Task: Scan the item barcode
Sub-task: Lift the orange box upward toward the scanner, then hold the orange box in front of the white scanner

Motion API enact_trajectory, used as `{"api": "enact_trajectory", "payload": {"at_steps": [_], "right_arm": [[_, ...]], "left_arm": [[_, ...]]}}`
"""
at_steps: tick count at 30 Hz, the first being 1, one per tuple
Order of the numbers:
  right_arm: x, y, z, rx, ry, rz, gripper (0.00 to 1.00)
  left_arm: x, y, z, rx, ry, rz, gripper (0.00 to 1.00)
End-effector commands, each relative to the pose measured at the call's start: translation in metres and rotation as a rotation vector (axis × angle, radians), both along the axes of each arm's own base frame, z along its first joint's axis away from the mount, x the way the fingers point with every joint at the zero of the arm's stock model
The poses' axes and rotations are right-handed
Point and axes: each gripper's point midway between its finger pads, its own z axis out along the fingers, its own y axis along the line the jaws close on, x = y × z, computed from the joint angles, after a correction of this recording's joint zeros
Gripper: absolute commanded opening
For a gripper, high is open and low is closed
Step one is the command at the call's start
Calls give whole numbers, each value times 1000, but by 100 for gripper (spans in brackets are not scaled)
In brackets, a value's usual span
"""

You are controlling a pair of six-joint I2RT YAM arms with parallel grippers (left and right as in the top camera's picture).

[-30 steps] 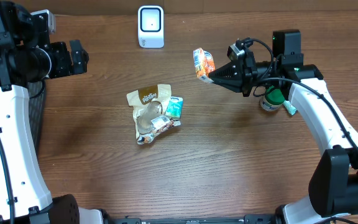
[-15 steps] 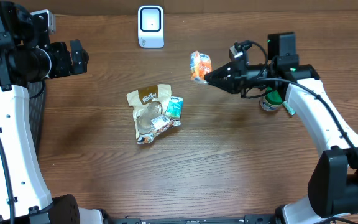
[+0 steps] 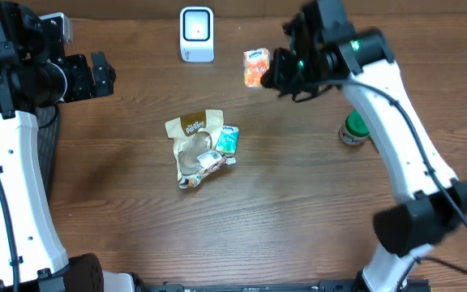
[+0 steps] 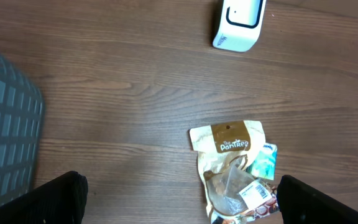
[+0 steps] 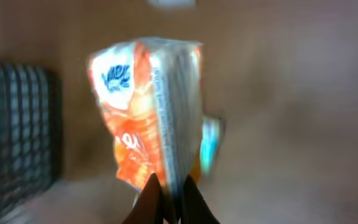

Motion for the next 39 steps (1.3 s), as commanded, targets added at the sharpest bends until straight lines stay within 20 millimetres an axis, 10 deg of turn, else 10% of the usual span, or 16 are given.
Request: {"api": "enact_trajectory", "payload": {"at_steps": [1,7,17,23,39], "right_arm": [[58,-7,5,-285,-239,-5,4],[135,33,-22,-686,-605,73,4],[202,106,-72,-1040,-1003,402,4],[215,114,-107,-1206,-1058,569,4],[213,119,-107,-1215,-1066,575,4]], "left_arm": [[1,0,2,-14,-4,10,100],[1,0,2,-14,-4,10,99],[1,0,2,-14,-4,10,100],[1,0,2,-14,-4,10,100],[1,0,2,-14,-4,10,100]]}}
